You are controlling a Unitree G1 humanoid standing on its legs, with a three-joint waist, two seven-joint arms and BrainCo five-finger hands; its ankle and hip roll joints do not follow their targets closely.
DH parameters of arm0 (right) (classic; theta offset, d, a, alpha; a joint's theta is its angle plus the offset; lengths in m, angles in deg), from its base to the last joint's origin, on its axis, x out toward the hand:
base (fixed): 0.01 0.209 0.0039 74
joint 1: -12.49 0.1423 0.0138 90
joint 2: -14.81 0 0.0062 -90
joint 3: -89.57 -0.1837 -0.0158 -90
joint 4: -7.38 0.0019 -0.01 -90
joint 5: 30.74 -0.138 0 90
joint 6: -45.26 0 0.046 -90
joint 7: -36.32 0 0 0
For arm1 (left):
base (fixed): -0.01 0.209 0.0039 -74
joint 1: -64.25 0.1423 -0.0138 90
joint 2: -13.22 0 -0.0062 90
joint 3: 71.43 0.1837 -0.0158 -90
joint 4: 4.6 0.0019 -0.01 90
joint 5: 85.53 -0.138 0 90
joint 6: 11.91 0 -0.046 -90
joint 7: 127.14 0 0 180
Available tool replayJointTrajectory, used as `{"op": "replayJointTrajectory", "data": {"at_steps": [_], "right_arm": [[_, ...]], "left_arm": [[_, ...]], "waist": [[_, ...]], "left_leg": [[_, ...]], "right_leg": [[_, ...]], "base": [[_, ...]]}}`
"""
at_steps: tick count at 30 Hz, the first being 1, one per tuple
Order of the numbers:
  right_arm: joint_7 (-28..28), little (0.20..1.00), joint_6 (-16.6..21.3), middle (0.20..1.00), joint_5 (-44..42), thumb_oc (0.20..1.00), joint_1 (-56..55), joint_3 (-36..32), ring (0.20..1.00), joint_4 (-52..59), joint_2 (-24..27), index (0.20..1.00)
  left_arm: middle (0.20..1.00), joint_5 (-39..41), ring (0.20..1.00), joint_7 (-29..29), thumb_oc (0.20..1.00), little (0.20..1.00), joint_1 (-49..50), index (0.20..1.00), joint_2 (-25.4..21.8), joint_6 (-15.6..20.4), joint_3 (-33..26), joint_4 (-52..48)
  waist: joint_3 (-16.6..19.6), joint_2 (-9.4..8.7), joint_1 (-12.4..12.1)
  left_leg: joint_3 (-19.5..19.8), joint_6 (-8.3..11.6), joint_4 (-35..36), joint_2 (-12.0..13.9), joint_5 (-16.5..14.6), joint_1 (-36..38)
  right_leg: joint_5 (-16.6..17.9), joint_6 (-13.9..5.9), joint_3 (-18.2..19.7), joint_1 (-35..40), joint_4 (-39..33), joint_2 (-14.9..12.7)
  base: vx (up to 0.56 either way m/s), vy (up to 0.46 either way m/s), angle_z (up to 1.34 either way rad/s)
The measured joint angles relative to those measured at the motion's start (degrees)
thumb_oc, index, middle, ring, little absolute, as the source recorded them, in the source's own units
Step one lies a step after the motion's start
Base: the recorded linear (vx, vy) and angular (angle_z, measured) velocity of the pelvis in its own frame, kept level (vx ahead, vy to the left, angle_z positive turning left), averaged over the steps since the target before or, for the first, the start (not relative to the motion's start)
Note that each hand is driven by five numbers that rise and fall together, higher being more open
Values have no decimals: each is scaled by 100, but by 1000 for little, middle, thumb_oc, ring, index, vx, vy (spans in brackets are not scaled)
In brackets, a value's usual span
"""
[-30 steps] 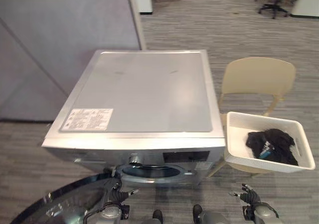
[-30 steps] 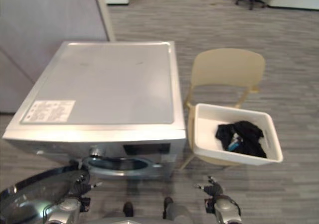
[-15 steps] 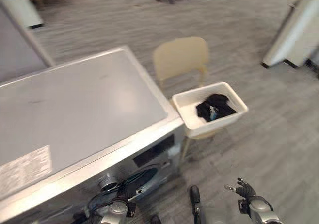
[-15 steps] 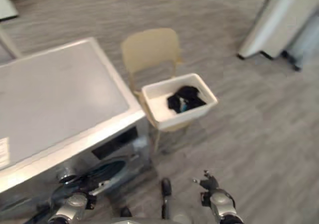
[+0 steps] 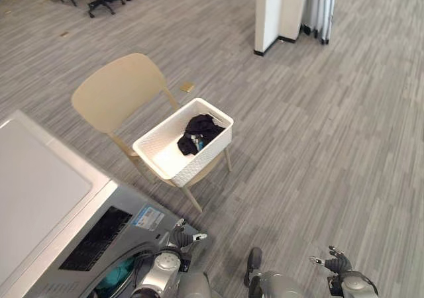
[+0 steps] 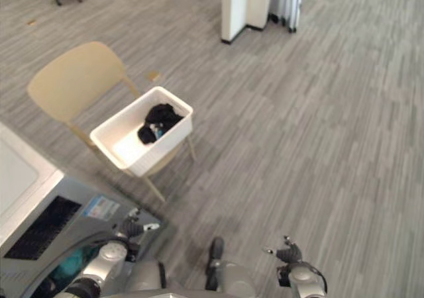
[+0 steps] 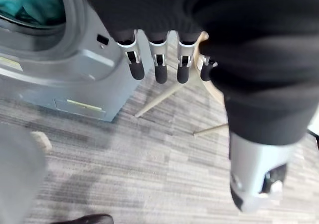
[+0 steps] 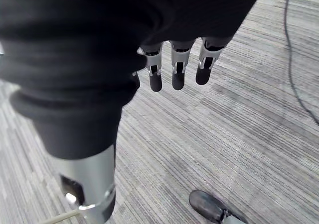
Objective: Grab the laundry basket,head to the washer,open it,put in the laundry and shut it.
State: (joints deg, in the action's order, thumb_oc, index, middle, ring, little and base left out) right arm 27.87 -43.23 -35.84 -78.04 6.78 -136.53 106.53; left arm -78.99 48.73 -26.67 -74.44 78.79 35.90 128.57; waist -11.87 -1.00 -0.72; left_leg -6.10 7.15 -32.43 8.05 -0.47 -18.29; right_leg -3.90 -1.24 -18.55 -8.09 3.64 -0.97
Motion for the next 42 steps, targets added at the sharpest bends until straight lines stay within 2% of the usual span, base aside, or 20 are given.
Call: {"op": "replayJointTrajectory", "data": {"at_steps": [1,2,3,5,9,11,14,15,16,18,21,25,27,28,29,31,34,40,41,42], "right_arm": [[-9,1000,-11,1000,-3,1000,-60,-2,1000,37,20,1000],[-14,1000,-58,1000,3,1000,-47,38,1000,-127,51,1000],[-10,1000,-71,1000,4,1000,-69,54,1000,-139,33,1000],[-8,1000,-71,1000,5,1000,-38,149,1000,-138,12,1000],[-3,1000,-86,1000,8,1000,-38,393,1000,-356,-104,1000],[15,1000,-81,1000,12,1000,28,398,1000,-350,-252,1000],[8,1000,-8,1000,54,1000,-166,337,1000,-240,-228,1000],[40,1000,-19,1000,69,1000,-204,354,1000,-312,-275,1000],[90,1000,-50,1000,70,1000,-161,405,1000,-320,-324,1000],[112,1000,-24,1000,69,1000,-126,418,1000,-207,-211,1000],[114,1000,-56,1000,69,1000,-195,416,1000,-135,-170,1000],[113,1000,47,1000,67,1000,141,433,1000,150,-207,1000],[114,1000,48,1000,64,1000,316,434,1000,55,-237,1000],[112,1000,51,1000,62,1000,279,443,1000,-42,-274,1000],[117,1000,-6,1000,60,1000,135,444,1000,-39,-314,1000],[177,1000,11,1000,63,1000,-117,440,1000,-30,-332,1000],[167,1000,42,1000,63,1000,-56,245,1000,40,-168,1000],[122,1000,26,1000,61,1000,219,122,1000,110,-112,1000],[119,1000,7,1000,61,1000,326,66,1000,64,-39,1000],[113,1000,7,1000,64,1000,313,26,1000,59,-43,1000]], "left_arm": [[1000,0,1000,2,1000,1000,78,1000,-6,12,-3,-67],[1000,-1,1000,18,1000,1000,148,1000,127,-24,28,124],[1000,-2,1000,24,1000,1000,216,1000,123,-23,25,124],[1000,-2,1000,17,1000,1000,300,1000,41,-62,-1,129],[1000,-3,1000,-11,1000,1000,341,1000,-185,-61,-382,279],[1000,0,1000,-46,1000,1000,453,1000,-347,-76,-485,287],[1000,1,1000,-52,1000,1000,588,1000,-253,-73,-430,287],[1000,5,1000,-57,1000,1000,573,1000,-279,-62,-410,299],[1000,11,1000,-68,1000,1000,571,1000,-267,-82,-453,309],[1000,10,1000,-46,1000,1000,642,1000,-206,-75,-388,231],[1000,10,1000,-87,1000,1000,182,1000,-262,27,-458,163],[1000,11,1000,-193,1000,1000,45,1000,-441,4,-477,198],[1000,8,1000,-252,1000,1000,221,1000,-473,-60,-543,582],[1000,6,1000,-254,1000,1000,253,1000,-490,-65,-550,714],[1000,2,1000,-245,1000,1000,418,1000,-503,-76,-556,699],[1000,-2,1000,-211,1000,1000,774,1000,-518,-82,-435,666],[1000,-4,1000,-158,1000,1000,639,1000,-399,-86,-367,743],[1000,-5,1000,-168,1000,1000,66,1000,-187,-67,-413,962],[1000,-5,1000,-198,1000,1000,75,1000,-115,-38,-393,909],[1000,-7,1000,-196,1000,1000,49,1000,-128,24,-407,876]], "waist": [[9,1,-19],[-16,161,-117],[-1,187,-166],[2,258,-353],[303,120,-745],[341,-259,-816],[583,-113,-728],[598,-127,-769],[623,-240,-761],[635,-225,-698],[623,-246,-724],[427,-140,-722],[212,-141,-426],[200,-209,-385],[208,-337,-389],[174,-429,-510],[99,-260,-394],[0,-204,-496],[4,145,-557],[-19,213,-546]], "left_leg": [[65,125,628,-217,-19,-88],[-17,-47,2006,-333,119,-98],[-149,-94,2519,-408,224,-88],[-441,-201,2734,-533,556,-203],[-1280,-453,3331,-830,998,-243],[-1390,-936,3084,-1070,963,-257],[-1588,-1784,2740,-1143,466,108],[-1410,-2237,2842,-1127,585,214],[-1244,-2258,2998,-1148,505,360],[-1073,-2170,3137,-1308,432,745],[-467,-2018,3235,-1439,501,831],[404,-1829,3528,-1217,488,1229],[1060,-1639,3347,-1066,197,1356],[1063,-1616,3316,-1059,145,1395],[1066,-1515,3284,-1099,166,1523],[1033,-976,2988,-1024,-123,1619],[211,-837,2396,-657,-277,1130],[-480,-563,3062,-636,78,974],[-473,-376,3136,-123,30,872],[-604,-100,2966,166,330,765]], "right_leg": [[-102,146,250,77,456,-174],[-108,267,328,525,-205,200],[-9,198,315,678,-424,310],[149,225,270,907,-617,515],[-362,119,235,1375,-585,983],[-459,-31,394,1601,-593,1006],[-479,-59,639,1653,62,1410],[-596,-236,619,1608,394,1522],[-945,-287,578,1417,1094,1296],[-1174,-330,571,1280,2295,373],[-1125,-479,661,966,2689,-238],[-1081,-563,1086,-249,1896,-105],[-657,-571,2099,-908,743,186],[-638,-598,2271,-881,699,175],[-546,-475,2022,-869,973,35],[314,-176,1521,-557,924,-167],[308,-145,1083,-418,655,-158],[410,29,901,415,-699,-167],[252,299,683,313,-283,123],[134,301,511,143,206,41]], "base": [[493,-22,-62],[413,-16,-45],[275,-19,-54],[441,-12,-48],[486,53,-25],[221,60,-24],[312,113,6],[161,91,-3],[314,147,-30],[268,86,-6],[207,-1,96],[311,-25,123],[363,-104,212],[144,-88,205],[35,-37,127],[21,-1,116],[26,34,100],[218,120,58],[502,318,41],[290,191,38]]}}
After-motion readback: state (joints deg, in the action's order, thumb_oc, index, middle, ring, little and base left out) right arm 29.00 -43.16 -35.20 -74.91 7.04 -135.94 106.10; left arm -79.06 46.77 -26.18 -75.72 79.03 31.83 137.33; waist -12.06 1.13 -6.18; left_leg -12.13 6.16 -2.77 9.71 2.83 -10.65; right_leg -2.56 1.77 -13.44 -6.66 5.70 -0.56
